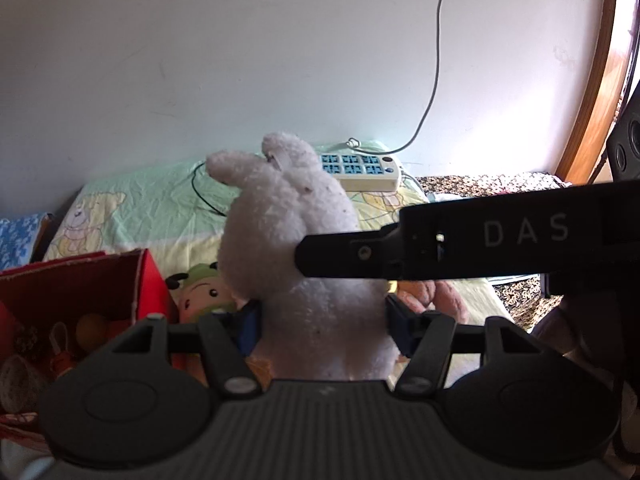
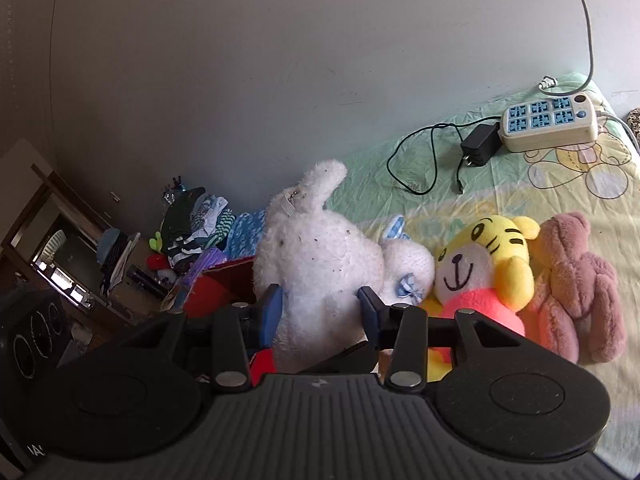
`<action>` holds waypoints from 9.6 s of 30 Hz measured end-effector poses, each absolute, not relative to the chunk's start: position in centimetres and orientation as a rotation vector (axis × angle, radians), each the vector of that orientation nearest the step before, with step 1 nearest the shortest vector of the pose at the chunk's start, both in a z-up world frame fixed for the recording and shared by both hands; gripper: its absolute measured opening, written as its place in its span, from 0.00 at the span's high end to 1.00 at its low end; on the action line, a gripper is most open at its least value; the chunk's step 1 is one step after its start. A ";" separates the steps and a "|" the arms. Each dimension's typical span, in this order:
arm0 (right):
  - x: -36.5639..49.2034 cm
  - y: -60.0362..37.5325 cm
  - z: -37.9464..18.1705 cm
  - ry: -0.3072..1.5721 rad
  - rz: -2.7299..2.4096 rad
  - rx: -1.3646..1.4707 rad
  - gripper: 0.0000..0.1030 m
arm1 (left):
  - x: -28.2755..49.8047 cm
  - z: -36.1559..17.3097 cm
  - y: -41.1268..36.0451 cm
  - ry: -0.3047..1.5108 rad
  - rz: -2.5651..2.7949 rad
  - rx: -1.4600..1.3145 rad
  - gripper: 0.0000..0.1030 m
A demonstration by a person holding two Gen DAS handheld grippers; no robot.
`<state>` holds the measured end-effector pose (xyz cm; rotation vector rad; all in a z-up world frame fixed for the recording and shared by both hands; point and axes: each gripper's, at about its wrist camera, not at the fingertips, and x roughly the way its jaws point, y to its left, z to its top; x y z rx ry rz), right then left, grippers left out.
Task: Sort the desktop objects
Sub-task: 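Lift the white bunny with the right gripper and carry it over the red box, then lower the white bunny into the red box and open the right gripper, then return the right gripper to the bed and grasp the plaid-eared white plush, then lift the plaid-eared white plush with the right gripper toward the red box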
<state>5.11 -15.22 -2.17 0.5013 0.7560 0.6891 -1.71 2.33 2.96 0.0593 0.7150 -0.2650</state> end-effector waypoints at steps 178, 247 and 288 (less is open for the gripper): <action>5.7 18.9 -8.7 0.880 0.452 0.177 0.64 | 0.6 -5.2 33.7 0.848 -0.044 0.132 0.05; 13.6 -14.5 -13.6 0.924 0.609 0.762 0.56 | 13.1 -7.2 2.9 1.015 -0.186 0.009 0.56; 5.6 -18.4 -14.4 0.939 0.836 1.120 0.52 | 0.9 -1.7 8.0 0.944 -0.444 -0.333 0.59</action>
